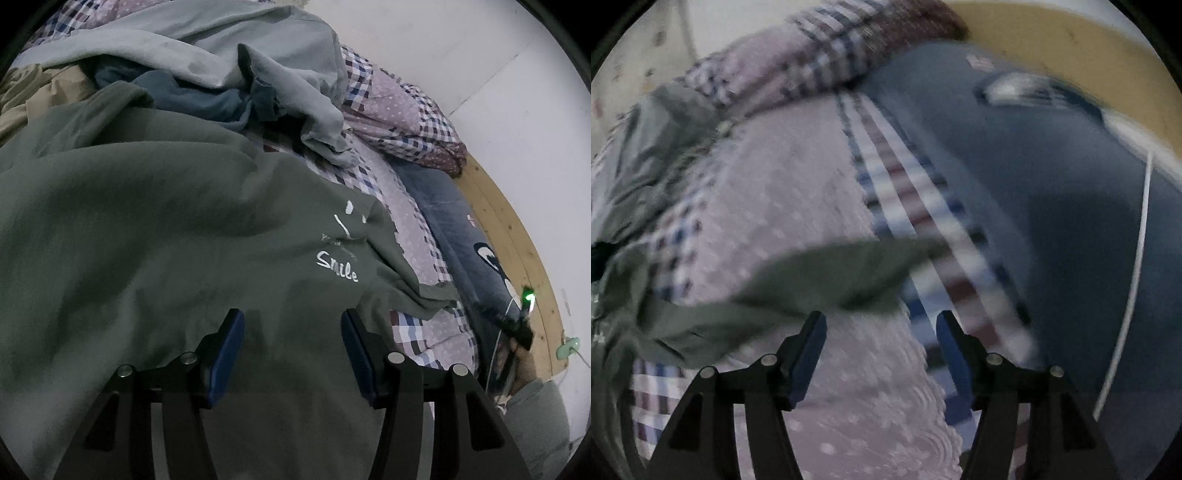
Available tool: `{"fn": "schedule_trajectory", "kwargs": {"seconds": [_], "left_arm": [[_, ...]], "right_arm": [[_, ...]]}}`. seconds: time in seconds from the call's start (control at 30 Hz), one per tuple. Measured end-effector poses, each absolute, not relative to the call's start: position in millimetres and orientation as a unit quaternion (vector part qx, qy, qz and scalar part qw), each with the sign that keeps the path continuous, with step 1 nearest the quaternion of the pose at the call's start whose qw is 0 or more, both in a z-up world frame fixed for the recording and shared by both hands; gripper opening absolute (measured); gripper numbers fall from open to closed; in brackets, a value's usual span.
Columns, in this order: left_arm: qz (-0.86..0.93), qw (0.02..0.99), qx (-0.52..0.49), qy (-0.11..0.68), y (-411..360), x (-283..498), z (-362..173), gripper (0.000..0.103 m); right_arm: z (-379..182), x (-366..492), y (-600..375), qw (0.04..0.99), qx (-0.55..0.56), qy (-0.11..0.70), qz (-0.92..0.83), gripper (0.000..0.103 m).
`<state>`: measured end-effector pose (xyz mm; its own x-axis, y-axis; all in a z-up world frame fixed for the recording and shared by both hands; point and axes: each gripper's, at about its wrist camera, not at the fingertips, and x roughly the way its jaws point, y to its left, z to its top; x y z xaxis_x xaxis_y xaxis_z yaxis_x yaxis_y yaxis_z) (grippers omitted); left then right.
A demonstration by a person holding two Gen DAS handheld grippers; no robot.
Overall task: Fold clothes
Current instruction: 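Lay the sleeve flat with the right tool while the left tool holds the chest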
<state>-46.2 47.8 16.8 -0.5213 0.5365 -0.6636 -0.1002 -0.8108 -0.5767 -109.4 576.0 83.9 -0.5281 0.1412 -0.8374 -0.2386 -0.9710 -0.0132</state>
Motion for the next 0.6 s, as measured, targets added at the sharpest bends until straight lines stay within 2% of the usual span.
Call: {"fn": "schedule_trajectory", "kwargs": {"seconds": [0.17,0.33,0.53,0.6], "left_arm": [[0.840,0.192,-0.452,-0.232,53,-45,16,0.058],[0.839,0.190,-0.454,-0.233,53,-45,13,0.058],[0.839,0.190,-0.456,-0.228,54,-46,11,0.058],[0.839,0.189,-0.457,-0.228,53,-46,10,0.058]], "right_arm": [[48,-100,587,0.122,-0.491,0.048,0.861,0.065],[44,-107,594,0.130,-0.462,0.069,0.875,0.064],[29,-135,591,0.138,-0.483,0.047,0.864,0.060],[27,-142,590,0.144,-0.487,0.039,0.861,0.055]]}}
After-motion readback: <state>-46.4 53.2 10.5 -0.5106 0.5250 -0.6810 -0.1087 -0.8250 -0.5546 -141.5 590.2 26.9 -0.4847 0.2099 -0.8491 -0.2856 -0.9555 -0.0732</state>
